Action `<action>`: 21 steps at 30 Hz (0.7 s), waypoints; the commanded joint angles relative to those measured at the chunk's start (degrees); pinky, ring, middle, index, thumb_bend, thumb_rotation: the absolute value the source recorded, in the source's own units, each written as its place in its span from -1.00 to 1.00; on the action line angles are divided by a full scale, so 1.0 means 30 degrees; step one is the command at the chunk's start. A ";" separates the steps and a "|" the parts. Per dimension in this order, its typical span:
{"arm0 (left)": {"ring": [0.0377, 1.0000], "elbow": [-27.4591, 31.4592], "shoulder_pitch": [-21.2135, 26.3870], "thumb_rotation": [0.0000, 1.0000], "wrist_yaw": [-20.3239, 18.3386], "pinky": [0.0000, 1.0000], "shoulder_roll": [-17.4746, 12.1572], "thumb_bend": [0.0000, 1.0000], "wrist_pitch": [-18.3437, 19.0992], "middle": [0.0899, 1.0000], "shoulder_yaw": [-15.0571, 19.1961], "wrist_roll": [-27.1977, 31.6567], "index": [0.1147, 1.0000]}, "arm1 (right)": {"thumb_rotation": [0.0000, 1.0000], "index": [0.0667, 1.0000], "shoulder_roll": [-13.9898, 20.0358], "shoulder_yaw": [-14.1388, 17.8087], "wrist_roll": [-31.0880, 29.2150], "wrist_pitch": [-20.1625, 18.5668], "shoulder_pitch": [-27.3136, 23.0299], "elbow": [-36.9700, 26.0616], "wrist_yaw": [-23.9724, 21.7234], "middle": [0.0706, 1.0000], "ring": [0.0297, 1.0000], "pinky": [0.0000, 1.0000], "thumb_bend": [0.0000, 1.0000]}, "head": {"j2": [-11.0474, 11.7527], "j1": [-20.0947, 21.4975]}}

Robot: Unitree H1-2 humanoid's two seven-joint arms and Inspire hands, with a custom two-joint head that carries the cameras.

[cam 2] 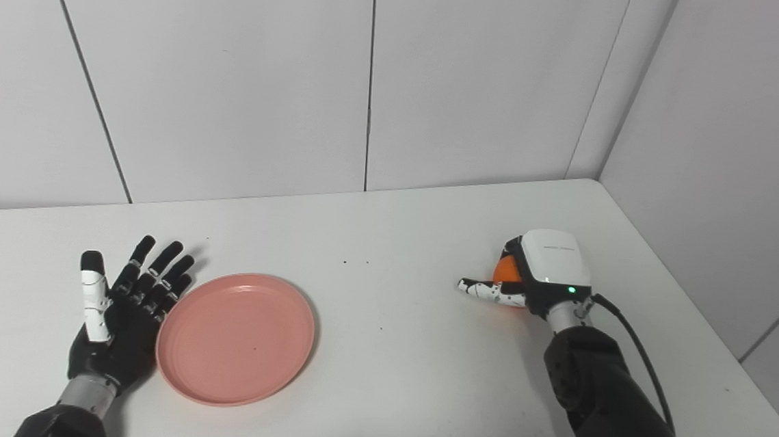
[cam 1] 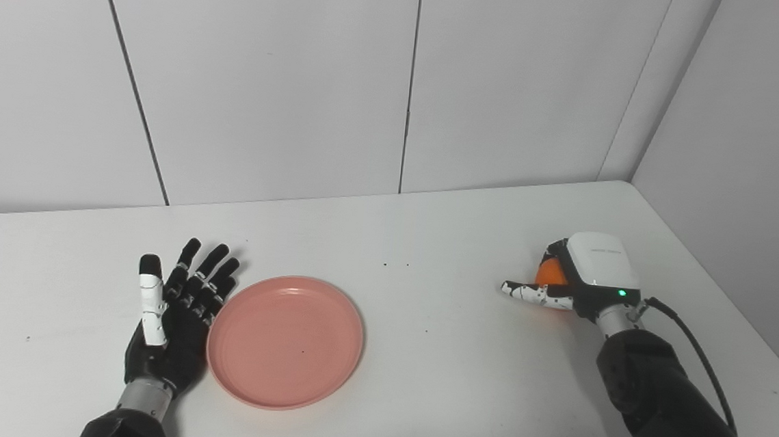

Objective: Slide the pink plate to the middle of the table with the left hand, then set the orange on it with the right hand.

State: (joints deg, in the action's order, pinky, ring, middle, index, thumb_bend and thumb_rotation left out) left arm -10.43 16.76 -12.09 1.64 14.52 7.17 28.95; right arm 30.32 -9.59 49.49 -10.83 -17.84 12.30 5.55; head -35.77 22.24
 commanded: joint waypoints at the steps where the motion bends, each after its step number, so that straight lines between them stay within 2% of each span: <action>1: 0.77 -0.0679 -0.0808 0.62 0.0679 1.00 0.0235 0.84 0.1331 0.77 -0.0132 -0.0287 1.00 | 0.16 -0.68 0.0314 0.0466 -0.0135 -0.0388 -0.0643 -0.1371 0.0054 -0.74 -0.78 -0.84 -0.13 | 0.0016 -0.0104; 5: 0.78 -0.0730 -0.0781 0.64 0.0691 1.00 0.0274 0.84 0.1294 0.76 -0.0179 -0.0344 1.00 | 0.04 -0.72 0.0128 0.0900 -0.0631 0.0038 -0.1089 -0.2969 -0.0101 -0.79 -0.83 -0.88 -0.14 | -0.0001 -0.0267; 9: 0.78 -0.0623 -0.0812 0.65 0.0723 1.00 0.0370 0.83 0.1215 0.77 -0.0315 -0.0497 1.00 | 0.06 -0.70 -0.0036 0.0861 -0.0656 0.0151 -0.1610 -0.4880 -0.0853 -0.78 -0.82 -0.87 -0.18 | -0.0092 -0.0677; 14: 0.77 -0.0439 -0.0824 0.64 0.1106 1.00 0.0693 0.84 0.1253 0.76 -0.0459 -0.0720 1.00 | 0.11 -0.59 -0.0773 0.0550 -0.0623 -0.0137 -0.2095 -0.7143 -0.2308 -0.74 -0.79 -0.85 -0.16 | -0.0218 -0.1619; 18: 0.76 -0.0183 -0.0939 0.69 0.1350 1.00 0.0926 0.80 0.1326 0.74 -0.0666 -0.0885 1.00 | 0.06 -0.65 -0.1531 0.0260 -0.0796 0.0219 -0.2432 -0.8273 -0.3138 -0.74 -0.79 -0.84 -0.16 | -0.0292 -0.2277; 21: 0.77 -0.0091 -0.0985 0.69 0.1507 1.00 0.1101 0.80 0.1371 0.72 -0.0754 -0.0953 1.00 | 0.13 -0.63 -0.2004 0.0153 -0.0814 0.0468 -0.2628 -0.8532 -0.3373 -0.75 -0.81 -0.85 -0.14 | -0.0356 -0.2943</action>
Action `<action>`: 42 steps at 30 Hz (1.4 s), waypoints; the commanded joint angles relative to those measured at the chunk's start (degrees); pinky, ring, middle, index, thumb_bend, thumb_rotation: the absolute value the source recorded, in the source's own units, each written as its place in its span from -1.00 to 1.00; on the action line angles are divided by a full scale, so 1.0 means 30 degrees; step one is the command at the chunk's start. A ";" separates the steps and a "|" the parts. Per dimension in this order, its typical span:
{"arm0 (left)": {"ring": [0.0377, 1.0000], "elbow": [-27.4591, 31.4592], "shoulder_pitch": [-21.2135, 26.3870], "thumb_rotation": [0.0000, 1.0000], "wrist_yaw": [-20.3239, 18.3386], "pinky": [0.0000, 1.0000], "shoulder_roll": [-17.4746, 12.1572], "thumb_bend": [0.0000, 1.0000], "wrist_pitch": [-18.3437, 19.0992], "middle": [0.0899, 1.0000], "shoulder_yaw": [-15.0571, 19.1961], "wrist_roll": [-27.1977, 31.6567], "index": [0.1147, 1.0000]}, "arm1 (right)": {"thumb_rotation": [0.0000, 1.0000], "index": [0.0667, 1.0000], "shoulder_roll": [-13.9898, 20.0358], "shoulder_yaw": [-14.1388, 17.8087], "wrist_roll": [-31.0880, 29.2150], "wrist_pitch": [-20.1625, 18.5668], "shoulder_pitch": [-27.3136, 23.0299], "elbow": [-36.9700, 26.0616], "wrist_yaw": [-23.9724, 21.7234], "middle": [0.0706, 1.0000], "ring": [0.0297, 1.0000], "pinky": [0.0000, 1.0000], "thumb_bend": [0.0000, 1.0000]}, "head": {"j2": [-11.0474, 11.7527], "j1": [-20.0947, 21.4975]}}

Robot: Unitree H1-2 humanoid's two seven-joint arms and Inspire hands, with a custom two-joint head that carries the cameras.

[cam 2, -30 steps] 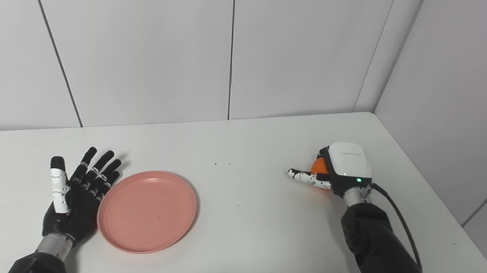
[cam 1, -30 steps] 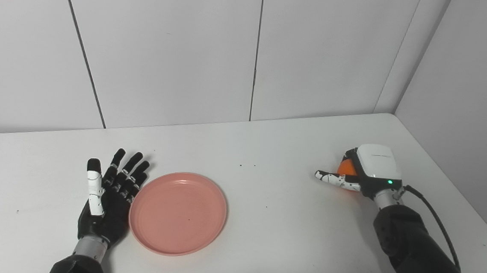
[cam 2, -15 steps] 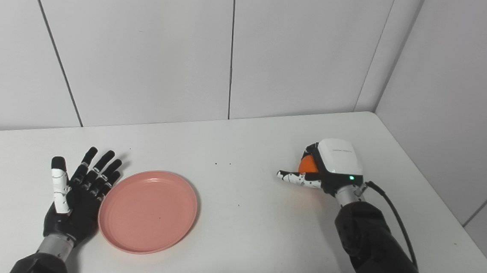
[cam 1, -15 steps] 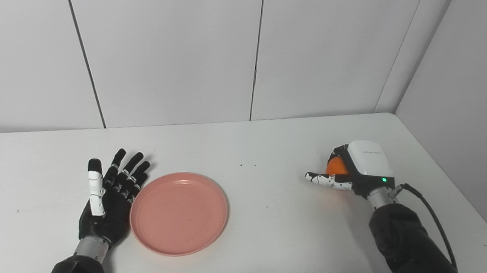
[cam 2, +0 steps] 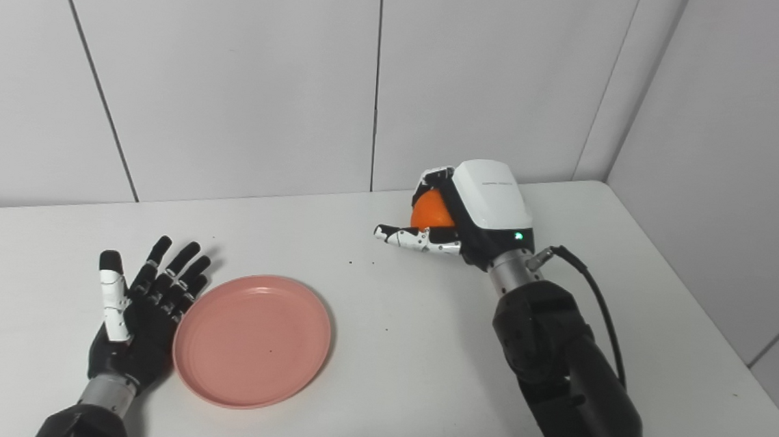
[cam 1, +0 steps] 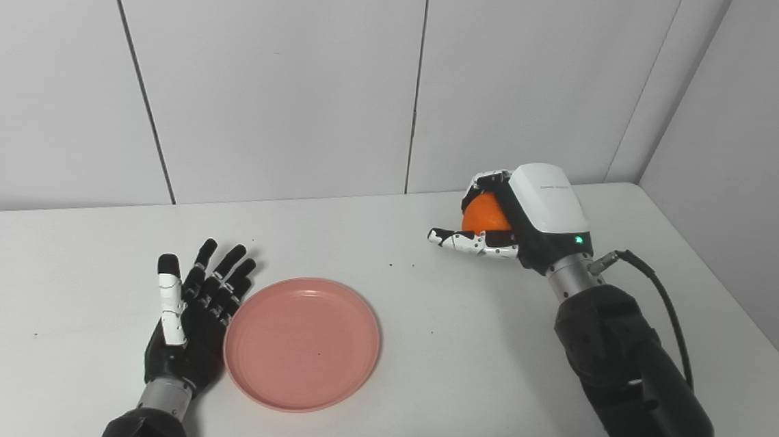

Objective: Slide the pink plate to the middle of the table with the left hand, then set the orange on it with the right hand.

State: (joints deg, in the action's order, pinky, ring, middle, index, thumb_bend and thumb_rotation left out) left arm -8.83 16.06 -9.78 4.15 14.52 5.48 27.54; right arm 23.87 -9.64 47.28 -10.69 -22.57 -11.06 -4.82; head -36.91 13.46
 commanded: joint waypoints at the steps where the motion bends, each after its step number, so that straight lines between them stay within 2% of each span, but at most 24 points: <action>1: 0.77 -0.0620 -0.0753 0.69 0.0777 1.00 0.0298 0.80 0.1381 0.72 -0.0197 -0.0477 1.00 | 0.11 -0.55 -0.0032 0.0123 -0.0035 0.0430 -0.1134 -0.0815 0.0036 -0.75 -0.81 -0.85 -0.13 | 0.0025 -0.0016; 6: 0.75 -0.0669 -0.0738 0.68 0.1063 1.00 0.0539 0.82 0.1194 0.72 -0.0365 -0.0761 1.00 | 0.13 -0.49 -0.1062 -0.0114 0.0024 0.0452 -0.1534 -0.1056 -0.0121 -0.74 -0.81 -0.86 -0.14 | -0.0064 -0.1093; 9: 0.73 -0.0697 -0.0701 0.68 0.1109 1.00 0.0700 0.82 0.1149 0.71 -0.0435 -0.0872 1.00 | 0.04 -0.71 -0.1692 -0.0175 -0.0067 0.0574 -0.1649 -0.1030 0.0202 -0.79 -0.84 -0.89 -0.14 | -0.0148 -0.1980; 12: 0.72 -0.0672 -0.0690 0.68 0.1257 1.00 0.0873 0.82 0.1148 0.69 -0.0467 -0.0999 1.00 | 0.04 -0.76 -0.2408 -0.0144 -0.0336 0.0516 -0.1708 -0.1096 0.0251 -0.83 -0.87 -0.91 -0.15 | -0.0216 -0.2478; 15: 0.72 -0.0689 -0.0653 0.67 0.1412 1.00 0.1034 0.83 0.1119 0.68 -0.0528 -0.1155 1.00 | -0.06 -0.77 -0.2842 -0.0243 -0.0713 0.0955 -0.1749 -0.1017 0.0330 -0.84 -0.88 -0.91 -0.18 | -0.0254 -0.3083; 20: 0.74 -0.0838 -0.0638 0.69 0.1138 1.00 0.1224 0.82 0.0913 0.72 -0.0698 -0.1283 1.00 | -0.04 -0.70 -0.3525 -0.0569 -0.1154 0.1378 -0.1407 -0.1030 0.0450 -0.80 -0.85 -0.89 -0.20 | -0.0201 -0.3577; 21: 0.74 -0.0855 -0.0636 0.70 0.1171 1.00 0.1255 0.83 0.0905 0.72 -0.0734 -0.1341 1.00 | -0.02 -0.70 -0.3615 -0.0654 -0.1173 0.1388 -0.1302 -0.1095 0.0430 -0.78 -0.84 -0.89 -0.19 | -0.0206 -0.3601; 23: 0.73 -0.0885 -0.0635 0.69 0.1314 1.00 0.1363 0.83 0.0911 0.71 -0.0756 -0.1427 1.00 | 0.05 -0.52 -0.3702 -0.0846 -0.1194 0.1615 -0.1129 -0.1123 0.0511 -0.76 -0.83 -0.87 -0.18 | -0.0219 -0.3751; 25: 0.73 -0.0892 -0.0646 0.68 0.1420 1.00 0.1460 0.84 0.0927 0.71 -0.0747 -0.1461 1.00 | 0.06 -0.56 -0.3715 -0.1009 -0.1194 0.1874 -0.1014 -0.1074 0.0637 -0.76 -0.82 -0.87 -0.18 | -0.0232 -0.3871; 28: 0.73 -0.0990 -0.0677 0.67 0.1375 1.00 0.1502 0.85 0.0803 0.70 -0.0763 -0.1526 1.00 | 0.13 -0.41 -0.3891 -0.1471 -0.1035 0.2003 -0.0792 -0.1046 0.0510 -0.71 -0.79 -0.84 -0.16 | -0.0267 -0.3997; 30: 0.73 -0.0936 -0.0714 0.69 0.1380 1.00 0.1498 0.85 0.0827 0.70 -0.0815 -0.1620 1.00 | 0.12 -0.60 -0.3972 -0.1769 -0.1064 0.2131 -0.0724 -0.0941 0.0416 -0.75 -0.82 -0.87 -0.15 | -0.0283 -0.4023; 33: 0.72 -0.0948 -0.0729 0.71 0.1374 1.00 0.1543 0.84 0.0822 0.68 -0.0818 -0.1800 1.00 | 0.15 -0.69 -0.4169 -0.2447 -0.0865 0.2282 -0.0751 -0.0547 0.0296 -0.75 -0.82 -0.86 -0.14 | -0.0311 -0.4083; 42: 0.70 -0.1041 -0.0756 0.72 0.1357 1.00 0.1591 0.82 0.0756 0.68 -0.0751 -0.1939 1.00 | 0.11 -0.63 -0.4029 -0.3798 -0.0529 0.2885 -0.0302 0.0115 0.0155 -0.70 -0.76 -0.82 -0.15 | -0.0266 -0.4196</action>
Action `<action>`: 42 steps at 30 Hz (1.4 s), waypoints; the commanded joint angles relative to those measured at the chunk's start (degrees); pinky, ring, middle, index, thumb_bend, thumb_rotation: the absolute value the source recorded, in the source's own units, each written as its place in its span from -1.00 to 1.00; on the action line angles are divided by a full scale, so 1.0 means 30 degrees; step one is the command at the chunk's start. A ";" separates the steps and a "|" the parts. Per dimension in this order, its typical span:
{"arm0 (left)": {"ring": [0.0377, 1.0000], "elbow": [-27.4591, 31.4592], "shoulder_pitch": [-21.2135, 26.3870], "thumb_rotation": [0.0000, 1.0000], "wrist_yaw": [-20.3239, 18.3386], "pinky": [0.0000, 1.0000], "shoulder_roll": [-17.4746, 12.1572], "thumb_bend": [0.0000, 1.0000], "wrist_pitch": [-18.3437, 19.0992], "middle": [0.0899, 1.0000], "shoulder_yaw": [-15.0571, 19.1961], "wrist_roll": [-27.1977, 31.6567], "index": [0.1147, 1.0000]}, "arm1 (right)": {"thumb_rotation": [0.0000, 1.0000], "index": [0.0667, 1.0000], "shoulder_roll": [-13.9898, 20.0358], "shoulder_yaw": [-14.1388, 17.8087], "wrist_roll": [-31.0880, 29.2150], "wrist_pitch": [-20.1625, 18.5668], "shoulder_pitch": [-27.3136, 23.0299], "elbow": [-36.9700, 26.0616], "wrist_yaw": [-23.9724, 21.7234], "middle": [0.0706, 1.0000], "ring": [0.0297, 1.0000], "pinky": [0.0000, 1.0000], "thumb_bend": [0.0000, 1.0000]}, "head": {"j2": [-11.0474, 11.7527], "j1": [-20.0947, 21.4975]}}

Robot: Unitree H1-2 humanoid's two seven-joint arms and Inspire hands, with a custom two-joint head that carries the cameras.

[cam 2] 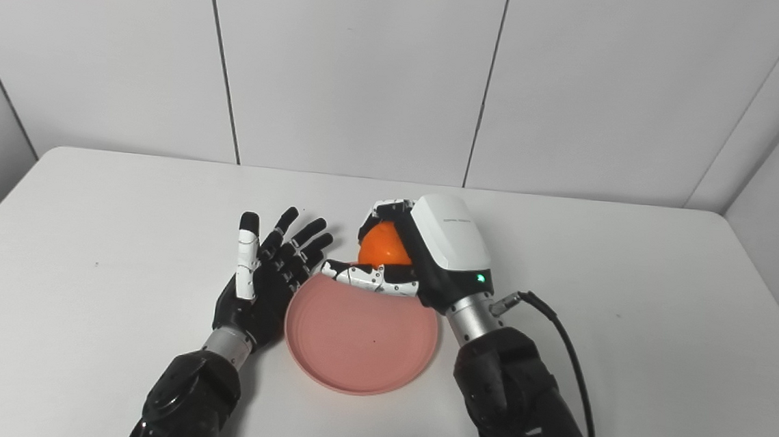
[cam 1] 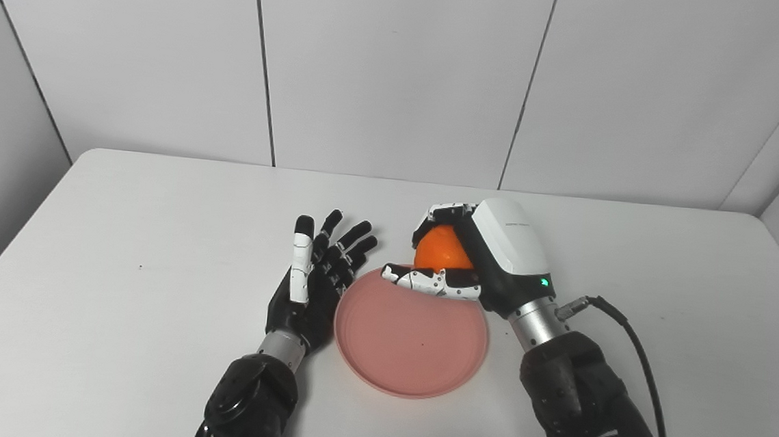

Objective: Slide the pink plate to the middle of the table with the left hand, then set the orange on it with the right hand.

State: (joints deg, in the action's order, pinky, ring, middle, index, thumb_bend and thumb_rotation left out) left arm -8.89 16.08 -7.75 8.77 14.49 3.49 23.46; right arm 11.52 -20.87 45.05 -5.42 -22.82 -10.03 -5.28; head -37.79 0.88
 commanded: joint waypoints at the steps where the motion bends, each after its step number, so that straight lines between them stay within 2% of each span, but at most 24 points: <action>1: 0.71 -0.1041 -0.0764 0.73 0.0665 1.00 0.0038 0.82 0.0731 0.68 -0.0096 -0.0604 1.00 | 0.09 -0.63 0.0107 -0.0181 0.0243 0.1161 -0.0107 -0.0148 0.0284 -0.70 -0.76 -0.82 -0.14 | 0.0030 -0.0020; 4: 0.71 -0.1020 -0.0794 0.75 0.0620 1.00 0.0015 0.82 0.0716 0.70 -0.0155 -0.0730 1.00 | 0.07 -0.62 0.0147 -0.0434 0.0314 0.1253 0.0127 0.0128 0.0288 -0.69 -0.76 -0.81 -0.15 | 0.0026 -0.0031; 9: 0.71 -0.0842 -0.0902 0.77 0.0650 0.99 0.0083 0.82 0.0829 0.73 -0.0220 -0.0894 1.00 | 0.10 -0.48 0.0146 -0.0578 0.0425 0.1782 0.0327 0.0769 0.0538 -0.62 -0.70 -0.76 -0.15 | -0.0047 -0.0057; 14: 0.71 -0.0937 -0.0886 0.74 0.0722 1.00 0.0099 0.84 0.0848 0.74 -0.0170 -0.0916 1.00 | 0.09 -0.51 0.0193 -0.0618 0.0439 0.2299 0.0480 0.1628 0.0803 -0.63 -0.71 -0.77 -0.14 | -0.0086 -0.0077; 19: 0.71 -0.1138 -0.0850 0.74 0.0617 1.00 0.0059 0.84 0.0696 0.75 -0.0148 -0.0895 1.00 | 0.20 -0.43 0.0294 -0.0882 0.0936 0.2344 0.0700 0.2215 0.0792 -0.59 -0.67 -0.74 -0.15 | 0.0000 -0.0070; 24: 0.71 -0.1234 -0.0833 0.74 0.0559 1.00 0.0047 0.84 0.0685 0.73 -0.0143 -0.0849 1.00 | -0.01 -0.49 0.0347 -0.1180 0.1340 0.2685 0.0822 0.2744 0.1276 -0.61 -0.70 -0.76 -0.14 | 0.0005 -0.0071; 36: 0.70 -0.1495 -0.0782 0.77 0.0426 1.00 -0.0007 0.82 0.0506 0.73 -0.0228 -0.0880 1.00 | 0.10 -0.46 0.0303 -0.1289 0.1766 0.3368 0.0792 0.3342 0.2395 -0.61 -0.71 -0.77 -0.17 | 0.0137 -0.0021; 42: 0.70 -0.1593 -0.0735 0.76 0.0411 1.00 0.0000 0.82 0.0465 0.72 -0.0187 -0.0736 1.00 | 0.14 -0.43 0.0211 -0.1223 0.1886 0.3525 0.0745 0.3456 0.2817 -0.60 -0.70 -0.76 -0.04 | 0.0153 -0.0014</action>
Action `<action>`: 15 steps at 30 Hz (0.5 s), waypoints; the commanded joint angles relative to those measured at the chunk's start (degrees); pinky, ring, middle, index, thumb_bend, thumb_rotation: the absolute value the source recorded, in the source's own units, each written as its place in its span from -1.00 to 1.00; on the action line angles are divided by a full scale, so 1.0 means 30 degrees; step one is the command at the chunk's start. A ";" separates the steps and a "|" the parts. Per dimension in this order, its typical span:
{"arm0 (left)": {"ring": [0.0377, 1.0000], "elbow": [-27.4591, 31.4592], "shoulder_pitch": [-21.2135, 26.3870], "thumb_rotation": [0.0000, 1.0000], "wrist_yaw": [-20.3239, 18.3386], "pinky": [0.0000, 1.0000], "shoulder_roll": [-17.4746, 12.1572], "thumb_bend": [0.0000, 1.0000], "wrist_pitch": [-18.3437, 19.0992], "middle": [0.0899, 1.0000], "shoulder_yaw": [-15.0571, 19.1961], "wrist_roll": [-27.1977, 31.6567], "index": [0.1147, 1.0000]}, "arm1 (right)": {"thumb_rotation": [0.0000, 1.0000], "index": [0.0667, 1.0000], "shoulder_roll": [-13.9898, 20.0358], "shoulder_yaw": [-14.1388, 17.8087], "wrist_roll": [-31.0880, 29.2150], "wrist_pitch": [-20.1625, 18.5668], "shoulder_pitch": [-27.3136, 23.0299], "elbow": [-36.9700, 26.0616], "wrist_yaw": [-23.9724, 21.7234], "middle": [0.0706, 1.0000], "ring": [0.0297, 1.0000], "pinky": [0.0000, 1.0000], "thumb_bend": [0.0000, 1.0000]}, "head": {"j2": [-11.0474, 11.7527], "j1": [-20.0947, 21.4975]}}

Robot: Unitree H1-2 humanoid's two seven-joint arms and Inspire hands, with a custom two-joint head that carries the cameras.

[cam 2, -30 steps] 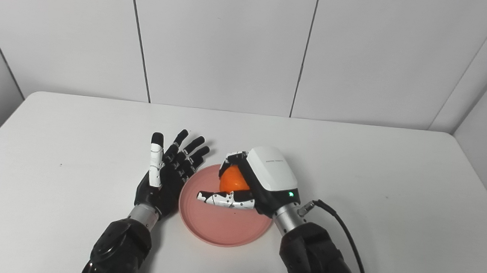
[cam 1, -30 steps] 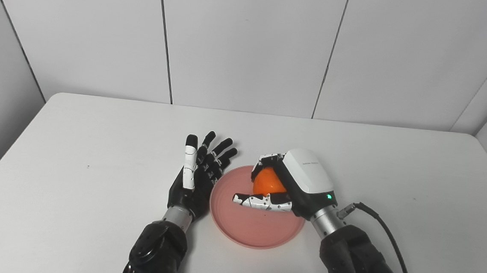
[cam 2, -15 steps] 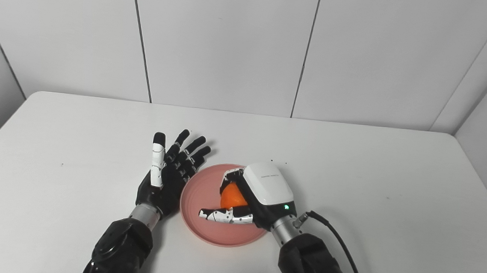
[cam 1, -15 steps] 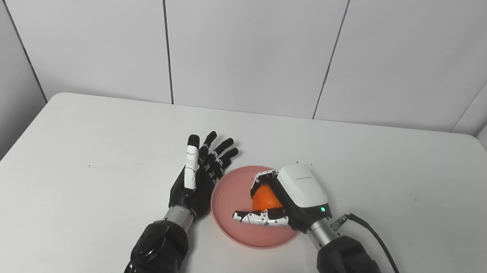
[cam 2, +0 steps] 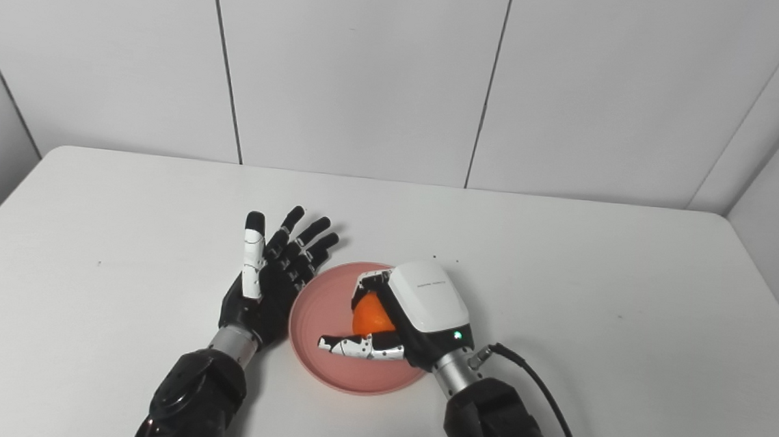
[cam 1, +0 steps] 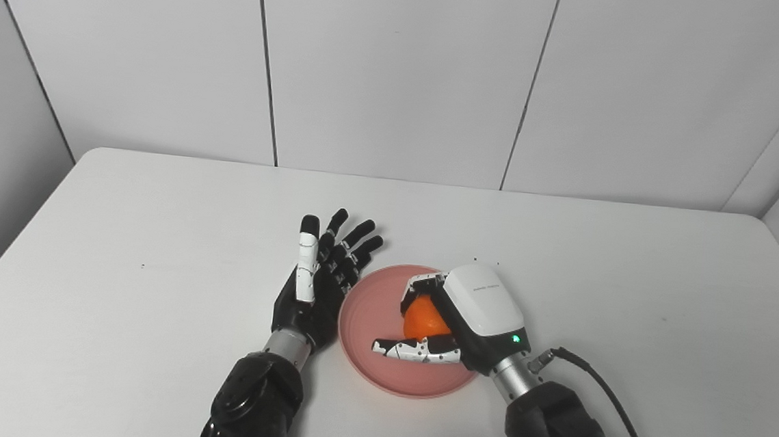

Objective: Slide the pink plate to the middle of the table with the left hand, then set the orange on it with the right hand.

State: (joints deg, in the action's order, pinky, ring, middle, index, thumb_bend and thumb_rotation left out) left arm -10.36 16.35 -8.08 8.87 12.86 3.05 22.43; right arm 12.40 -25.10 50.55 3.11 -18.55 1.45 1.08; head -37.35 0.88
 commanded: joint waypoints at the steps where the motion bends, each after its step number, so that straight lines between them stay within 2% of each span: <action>1: 0.70 -0.1102 -0.0825 0.76 0.0510 1.00 -0.0045 0.82 0.1021 0.72 -0.0049 -0.0395 1.00 | 0.14 -0.43 -0.0104 0.0209 0.0125 0.0707 -0.0675 -0.0354 0.0811 -0.60 -0.70 -0.76 -0.03 | 0.0006 -0.0014; 6: 0.70 -0.1056 -0.0824 0.77 0.0568 0.93 -0.0069 0.83 0.1196 0.71 -0.0118 -0.0481 1.00 | 0.03 -0.53 -0.0058 0.0173 0.0513 0.1130 -0.0717 -0.0045 0.1781 -0.59 -0.67 -0.71 0.29 | 0.0008 -0.0024; 7: 0.70 -0.1094 -0.0810 0.76 0.0548 0.92 -0.0054 0.84 0.1183 0.73 -0.0097 -0.0436 1.00 | 0.11 -0.43 0.0051 0.0049 0.0869 0.1056 -0.0759 -0.0019 0.1809 -0.49 -0.58 -0.63 0.37 | -0.0002 -0.0047; 9: 0.70 -0.1157 -0.0783 0.75 0.0536 0.92 -0.0027 0.84 0.1157 0.74 -0.0055 -0.0375 1.00 | 0.16 -0.36 0.0219 -0.0133 0.1446 0.0853 -0.0817 -0.0022 0.1679 -0.43 -0.53 -0.59 0.41 | -0.0016 -0.0067; 10: 0.69 -0.1166 -0.0769 0.74 0.0561 0.89 -0.0016 0.85 0.1167 0.73 -0.0041 -0.0373 1.00 | 0.22 -0.23 0.0310 -0.0225 0.1723 0.0645 -0.0836 -0.0066 0.1414 -0.32 -0.43 -0.51 0.45 | -0.0016 -0.0067; 12: 0.68 -0.1129 -0.0749 0.72 0.0653 0.87 -0.0003 0.86 0.1248 0.70 -0.0029 -0.0405 1.00 | 0.30 0.05 0.0431 -0.0305 0.1943 0.0455 -0.0855 -0.0033 0.1047 0.00 -0.15 -0.27 0.54 | -0.0022 -0.0096; 13: 0.67 -0.1117 -0.0743 0.72 0.0671 0.89 -0.0010 0.87 0.1263 0.68 -0.0042 -0.0435 1.00 | 0.29 0.17 0.0475 -0.0326 0.1986 0.0412 -0.0862 0.0006 0.0928 0.16 0.05 -0.05 0.59 | -0.0022 -0.0096; 15: 0.67 -0.1104 -0.0743 0.73 0.0661 0.92 -0.0014 0.87 0.1255 0.68 -0.0053 -0.0446 1.00 | 0.30 0.24 0.0530 -0.0332 0.2065 0.0359 -0.0868 0.0054 0.0709 0.26 0.20 0.11 0.62 | -0.0038 -0.0120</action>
State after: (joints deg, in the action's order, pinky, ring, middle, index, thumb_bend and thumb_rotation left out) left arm -10.47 16.50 -8.13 8.87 12.86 3.05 22.44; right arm 13.76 -26.41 56.53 3.56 -18.86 2.82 2.91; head -37.53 0.53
